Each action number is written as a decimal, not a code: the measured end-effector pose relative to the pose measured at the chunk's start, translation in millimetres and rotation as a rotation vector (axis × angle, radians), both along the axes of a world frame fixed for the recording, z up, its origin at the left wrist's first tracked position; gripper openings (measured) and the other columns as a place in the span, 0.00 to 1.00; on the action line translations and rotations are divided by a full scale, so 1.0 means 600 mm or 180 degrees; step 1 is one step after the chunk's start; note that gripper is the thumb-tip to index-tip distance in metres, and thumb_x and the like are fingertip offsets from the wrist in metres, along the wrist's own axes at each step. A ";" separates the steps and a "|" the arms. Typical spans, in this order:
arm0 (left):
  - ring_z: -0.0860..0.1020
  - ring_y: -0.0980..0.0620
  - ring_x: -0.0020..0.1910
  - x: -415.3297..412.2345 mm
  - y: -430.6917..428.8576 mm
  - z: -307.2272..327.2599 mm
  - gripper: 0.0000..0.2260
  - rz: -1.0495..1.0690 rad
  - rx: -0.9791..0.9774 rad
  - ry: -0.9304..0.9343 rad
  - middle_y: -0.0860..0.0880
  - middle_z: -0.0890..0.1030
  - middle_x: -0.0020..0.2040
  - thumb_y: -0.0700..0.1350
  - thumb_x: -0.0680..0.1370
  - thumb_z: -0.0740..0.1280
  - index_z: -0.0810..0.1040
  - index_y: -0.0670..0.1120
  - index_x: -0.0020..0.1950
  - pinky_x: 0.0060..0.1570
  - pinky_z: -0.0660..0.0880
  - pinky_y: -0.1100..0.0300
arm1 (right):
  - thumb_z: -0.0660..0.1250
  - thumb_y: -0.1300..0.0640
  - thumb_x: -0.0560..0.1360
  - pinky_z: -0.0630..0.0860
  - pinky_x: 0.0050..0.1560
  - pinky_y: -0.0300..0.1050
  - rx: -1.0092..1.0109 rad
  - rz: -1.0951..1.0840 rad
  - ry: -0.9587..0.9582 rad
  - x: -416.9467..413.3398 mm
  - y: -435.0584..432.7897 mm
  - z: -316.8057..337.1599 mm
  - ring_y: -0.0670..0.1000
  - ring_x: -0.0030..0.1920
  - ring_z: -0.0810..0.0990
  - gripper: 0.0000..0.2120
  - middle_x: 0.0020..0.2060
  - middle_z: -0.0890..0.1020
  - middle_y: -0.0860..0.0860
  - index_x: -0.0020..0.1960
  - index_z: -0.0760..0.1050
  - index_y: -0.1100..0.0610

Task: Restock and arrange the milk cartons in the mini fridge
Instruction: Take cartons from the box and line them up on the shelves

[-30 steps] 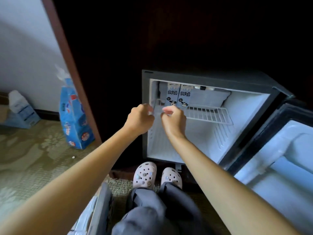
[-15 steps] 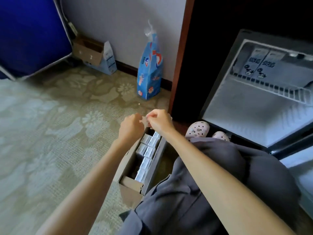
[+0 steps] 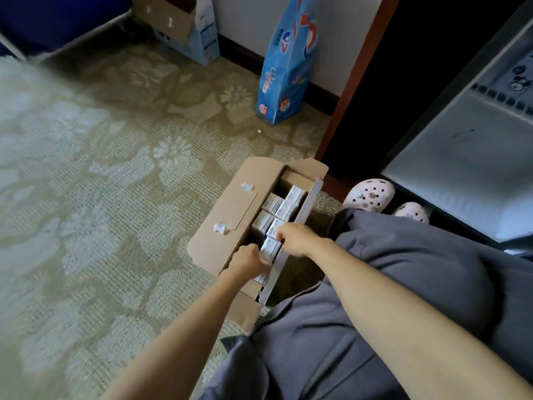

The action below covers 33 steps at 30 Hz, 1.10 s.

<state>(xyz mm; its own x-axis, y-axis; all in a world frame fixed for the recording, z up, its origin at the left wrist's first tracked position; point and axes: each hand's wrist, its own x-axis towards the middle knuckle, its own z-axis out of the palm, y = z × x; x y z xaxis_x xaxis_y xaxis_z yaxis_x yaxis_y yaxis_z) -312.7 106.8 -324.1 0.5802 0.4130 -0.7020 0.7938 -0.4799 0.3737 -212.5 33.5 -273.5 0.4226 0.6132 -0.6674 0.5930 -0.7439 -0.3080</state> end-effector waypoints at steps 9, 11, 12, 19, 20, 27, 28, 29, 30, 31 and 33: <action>0.69 0.50 0.44 -0.008 0.018 -0.027 0.17 -0.0199 -0.0140 0.0106 0.48 0.71 0.44 0.50 0.73 0.71 0.65 0.44 0.48 0.41 0.66 0.58 | 0.56 0.66 0.78 0.70 0.53 0.50 -0.0202 0.0773 -0.0337 -0.004 0.020 -0.031 0.59 0.61 0.73 0.15 0.61 0.74 0.60 0.64 0.67 0.60; 0.71 0.49 0.45 -0.009 0.024 -0.027 0.17 -0.0122 -0.0082 0.0075 0.44 0.74 0.49 0.49 0.72 0.72 0.68 0.42 0.50 0.43 0.69 0.56 | 0.57 0.66 0.78 0.69 0.50 0.49 -0.0132 0.0852 -0.0448 0.000 0.023 -0.036 0.59 0.59 0.74 0.15 0.59 0.75 0.60 0.63 0.67 0.60; 0.72 0.48 0.45 -0.010 0.025 -0.026 0.19 -0.0101 -0.0036 0.0040 0.43 0.76 0.51 0.48 0.71 0.73 0.68 0.41 0.52 0.45 0.71 0.55 | 0.58 0.67 0.77 0.70 0.51 0.50 -0.0100 0.0902 -0.0486 0.001 0.026 -0.039 0.59 0.60 0.74 0.16 0.59 0.75 0.60 0.64 0.67 0.59; 0.78 0.42 0.54 -0.013 0.013 -0.027 0.31 -0.0435 0.0091 0.0125 0.41 0.78 0.55 0.48 0.70 0.74 0.63 0.39 0.65 0.51 0.76 0.52 | 0.60 0.69 0.75 0.71 0.61 0.53 -0.0120 0.1262 -0.0433 0.004 0.033 -0.063 0.59 0.64 0.72 0.25 0.63 0.73 0.60 0.70 0.62 0.57; 0.78 0.42 0.53 -0.011 0.012 -0.025 0.30 -0.0449 0.0124 0.0130 0.41 0.78 0.54 0.47 0.70 0.74 0.64 0.39 0.64 0.49 0.75 0.53 | 0.60 0.69 0.75 0.71 0.61 0.53 -0.0144 0.1314 -0.0456 0.004 0.036 -0.065 0.60 0.64 0.72 0.25 0.63 0.73 0.60 0.70 0.62 0.58; 0.77 0.43 0.50 -0.006 0.012 -0.023 0.17 -0.0344 0.0375 0.0210 0.41 0.76 0.51 0.41 0.72 0.70 0.67 0.39 0.55 0.42 0.73 0.55 | 0.63 0.69 0.74 0.74 0.56 0.52 -0.0316 0.1953 -0.0861 -0.011 0.055 -0.076 0.60 0.60 0.75 0.20 0.59 0.74 0.60 0.64 0.65 0.61; 0.78 0.43 0.51 -0.008 0.014 -0.025 0.17 -0.0278 0.0402 0.0233 0.41 0.76 0.52 0.41 0.72 0.70 0.67 0.39 0.56 0.44 0.74 0.54 | 0.63 0.69 0.73 0.74 0.56 0.52 -0.0316 0.1999 -0.0928 -0.012 0.055 -0.079 0.60 0.60 0.75 0.20 0.59 0.74 0.60 0.64 0.66 0.60; 0.78 0.43 0.54 -0.010 0.015 -0.027 0.18 -0.0254 0.0441 0.0259 0.41 0.77 0.54 0.41 0.72 0.70 0.67 0.38 0.57 0.46 0.75 0.54 | 0.64 0.68 0.73 0.74 0.56 0.51 -0.0307 0.2028 -0.0988 -0.012 0.055 -0.081 0.59 0.60 0.74 0.20 0.60 0.73 0.60 0.64 0.66 0.60; 0.78 0.42 0.56 -0.012 0.015 -0.030 0.18 -0.0286 0.0506 0.0283 0.41 0.77 0.56 0.41 0.73 0.70 0.68 0.37 0.59 0.48 0.75 0.53 | 0.64 0.68 0.73 0.74 0.56 0.51 -0.0292 0.2057 -0.1048 -0.012 0.054 -0.081 0.59 0.60 0.74 0.20 0.60 0.73 0.60 0.64 0.67 0.60; 0.77 0.42 0.57 -0.013 0.014 -0.032 0.18 -0.0356 0.0581 0.0295 0.41 0.77 0.57 0.42 0.74 0.69 0.68 0.37 0.59 0.50 0.75 0.53 | 0.64 0.67 0.73 0.74 0.56 0.50 -0.0271 0.2085 -0.1112 -0.012 0.054 -0.082 0.58 0.60 0.73 0.20 0.61 0.72 0.60 0.64 0.67 0.60; 0.77 0.43 0.59 -0.014 0.010 -0.033 0.17 -0.0450 0.0716 0.0305 0.41 0.77 0.59 0.43 0.76 0.67 0.68 0.37 0.61 0.52 0.75 0.53 | 0.64 0.67 0.73 0.73 0.56 0.49 -0.0225 0.2123 -0.1221 -0.012 0.054 -0.084 0.57 0.62 0.71 0.20 0.62 0.69 0.61 0.64 0.68 0.60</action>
